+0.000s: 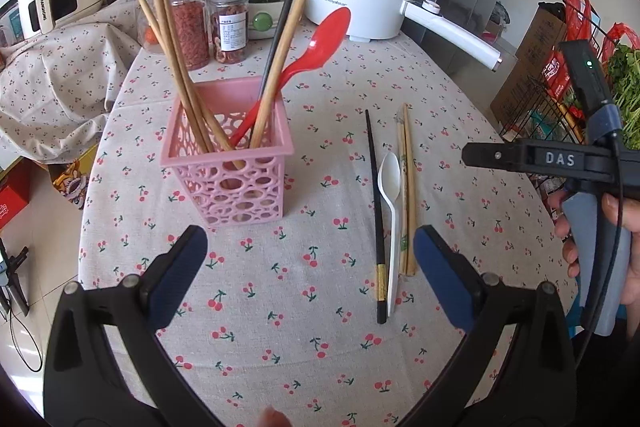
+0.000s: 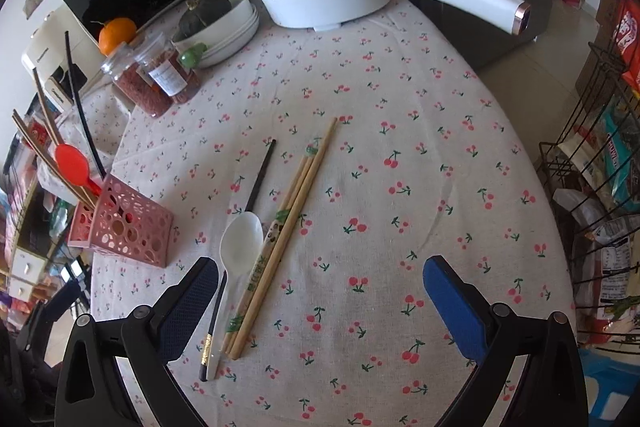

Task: Organize utensils
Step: 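Move both tools back toward the wrapped chopsticks and white spoon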

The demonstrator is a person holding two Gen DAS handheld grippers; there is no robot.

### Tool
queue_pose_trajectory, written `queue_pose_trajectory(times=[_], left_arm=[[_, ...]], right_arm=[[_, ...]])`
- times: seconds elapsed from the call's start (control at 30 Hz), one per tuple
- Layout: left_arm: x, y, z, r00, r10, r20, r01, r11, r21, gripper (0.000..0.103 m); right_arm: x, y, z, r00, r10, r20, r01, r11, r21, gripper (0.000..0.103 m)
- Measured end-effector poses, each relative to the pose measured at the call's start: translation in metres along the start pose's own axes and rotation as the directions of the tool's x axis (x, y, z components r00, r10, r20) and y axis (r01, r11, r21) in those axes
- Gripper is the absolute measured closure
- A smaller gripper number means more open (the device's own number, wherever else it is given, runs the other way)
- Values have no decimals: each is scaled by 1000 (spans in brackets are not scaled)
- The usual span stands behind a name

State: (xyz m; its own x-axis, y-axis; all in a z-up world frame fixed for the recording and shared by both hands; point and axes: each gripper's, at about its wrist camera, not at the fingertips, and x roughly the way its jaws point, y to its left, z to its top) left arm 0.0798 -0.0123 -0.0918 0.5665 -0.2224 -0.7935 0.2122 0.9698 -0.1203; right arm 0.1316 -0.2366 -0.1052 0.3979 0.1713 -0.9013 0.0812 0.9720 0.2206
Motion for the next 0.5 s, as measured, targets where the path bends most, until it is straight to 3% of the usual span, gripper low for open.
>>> queue_pose_trajectory(times=[0.27, 0.5], left_arm=[[2, 6, -1, 999, -36, -30, 35, 999, -18, 1], [7, 10, 1, 998, -38, -42, 37, 999, -28, 1]], right_arm=[[42, -12, 23, 993, -112, -29, 114, 992, 53, 0], [73, -10, 37, 987, -156, -48, 158, 985, 65, 0]])
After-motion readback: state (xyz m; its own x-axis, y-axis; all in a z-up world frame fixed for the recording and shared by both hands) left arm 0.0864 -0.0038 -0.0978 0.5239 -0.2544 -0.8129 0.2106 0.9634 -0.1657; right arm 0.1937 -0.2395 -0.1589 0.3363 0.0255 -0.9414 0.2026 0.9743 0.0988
